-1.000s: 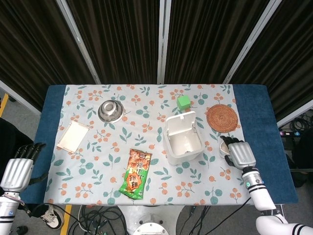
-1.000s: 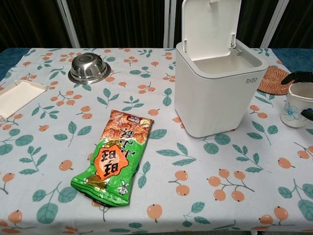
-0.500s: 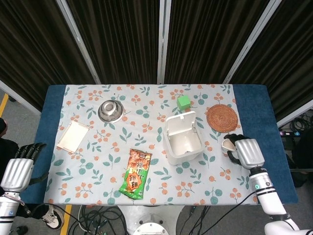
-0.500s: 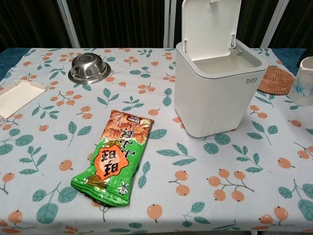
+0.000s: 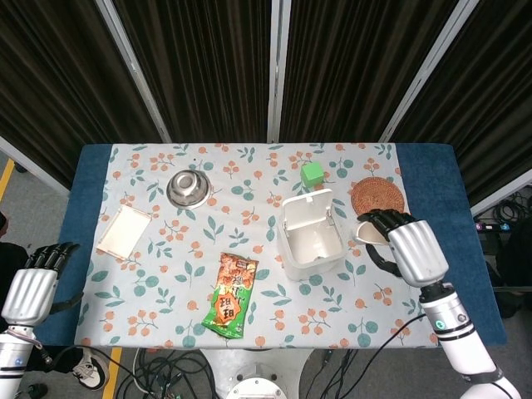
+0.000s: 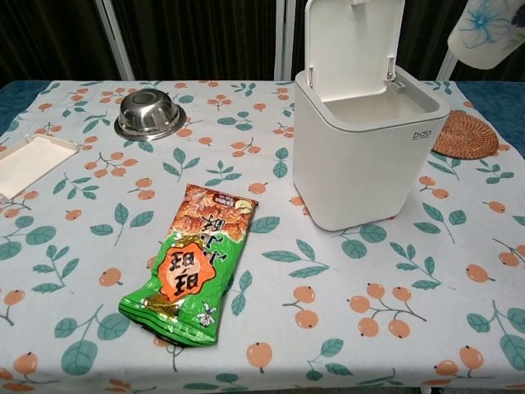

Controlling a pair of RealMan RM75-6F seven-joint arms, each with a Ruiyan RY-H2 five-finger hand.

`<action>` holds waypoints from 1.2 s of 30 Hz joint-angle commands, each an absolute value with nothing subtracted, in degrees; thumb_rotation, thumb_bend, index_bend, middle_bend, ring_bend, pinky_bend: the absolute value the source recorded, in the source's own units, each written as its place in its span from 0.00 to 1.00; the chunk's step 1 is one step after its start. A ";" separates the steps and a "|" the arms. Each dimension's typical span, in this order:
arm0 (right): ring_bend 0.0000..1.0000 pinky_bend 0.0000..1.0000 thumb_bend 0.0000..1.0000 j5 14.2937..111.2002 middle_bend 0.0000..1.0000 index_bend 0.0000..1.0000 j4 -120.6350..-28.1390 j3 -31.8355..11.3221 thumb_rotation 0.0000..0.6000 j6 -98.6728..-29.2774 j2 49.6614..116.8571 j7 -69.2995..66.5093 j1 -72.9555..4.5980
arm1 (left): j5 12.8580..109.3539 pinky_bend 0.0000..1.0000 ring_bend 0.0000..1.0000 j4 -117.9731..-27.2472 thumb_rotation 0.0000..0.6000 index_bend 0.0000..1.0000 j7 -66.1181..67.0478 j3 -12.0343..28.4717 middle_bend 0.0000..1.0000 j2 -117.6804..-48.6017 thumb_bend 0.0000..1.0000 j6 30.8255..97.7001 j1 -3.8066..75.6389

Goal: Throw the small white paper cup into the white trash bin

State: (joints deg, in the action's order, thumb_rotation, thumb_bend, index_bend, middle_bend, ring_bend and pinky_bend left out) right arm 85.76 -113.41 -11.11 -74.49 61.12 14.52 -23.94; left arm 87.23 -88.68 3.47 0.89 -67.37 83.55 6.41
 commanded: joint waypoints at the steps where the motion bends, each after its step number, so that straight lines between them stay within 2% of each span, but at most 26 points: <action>1: 0.35 0.50 0.32 86.43 0.33 0.31 -112.62 -12.06 1.00 -72.79 64.90 15.36 -26.41 | 87.30 0.16 0.12 -88.77 1.00 0.16 3.39 0.92 0.16 -67.30 0.15 83.66 6.41; 5: 0.35 0.49 0.32 85.79 0.32 0.29 -110.03 -12.47 1.00 -70.73 69.29 16.84 -28.95 | 87.54 0.16 0.12 -88.99 1.00 0.16 3.40 0.99 0.16 -67.01 0.15 83.96 6.42; 8: 0.31 0.41 0.32 84.61 0.26 0.23 -107.79 -12.80 1.00 -68.99 72.30 17.70 -30.79 | 87.29 0.16 0.12 -88.91 1.00 0.16 3.16 1.06 0.16 -66.91 0.15 84.02 6.31; 13: 0.04 0.22 0.27 84.28 0.07 0.00 -105.51 -12.53 1.00 -66.33 74.51 16.37 -33.01 | 86.54 0.16 0.12 -88.01 1.00 0.17 2.34 1.13 0.16 -67.26 0.15 83.61 6.21; 15: 0.00 0.17 0.23 84.99 0.02 0.00 -105.31 -12.22 1.00 -66.19 74.47 15.71 -33.27 | 86.43 0.16 0.12 -87.69 1.00 0.17 2.03 1.14 0.16 -67.39 0.15 83.64 6.13; 19: 0.00 0.14 0.19 86.03 0.00 0.00 -105.46 -11.52 1.00 -67.30 73.24 13.57 -32.56 | 86.30 0.16 0.12 -86.91 1.00 0.17 1.17 1.11 0.16 -67.57 0.15 83.73 5.95; 24: 0.00 0.14 0.18 88.12 0.00 0.00 -106.72 -10.41 1.00 -71.20 70.11 11.45 -29.89 | 86.28 0.16 0.12 -86.43 1.00 0.18 0.67 1.20 0.16 -67.68 0.15 83.98 5.83; 30: 0.00 0.14 0.18 91.34 0.00 0.00 -104.93 -7.86 1.00 -79.39 65.60 6.53 -23.78 | 86.56 0.16 0.12 -86.57 1.00 0.18 1.11 1.23 0.16 -67.72 0.15 84.17 5.86; 36: 0.00 0.13 0.18 93.68 0.00 0.00 -98.69 -4.24 1.00 -88.68 63.31 1.14 -16.05 | 86.53 0.16 0.12 -87.56 1.00 0.18 1.97 1.37 0.16 -67.46 0.15 84.43 5.81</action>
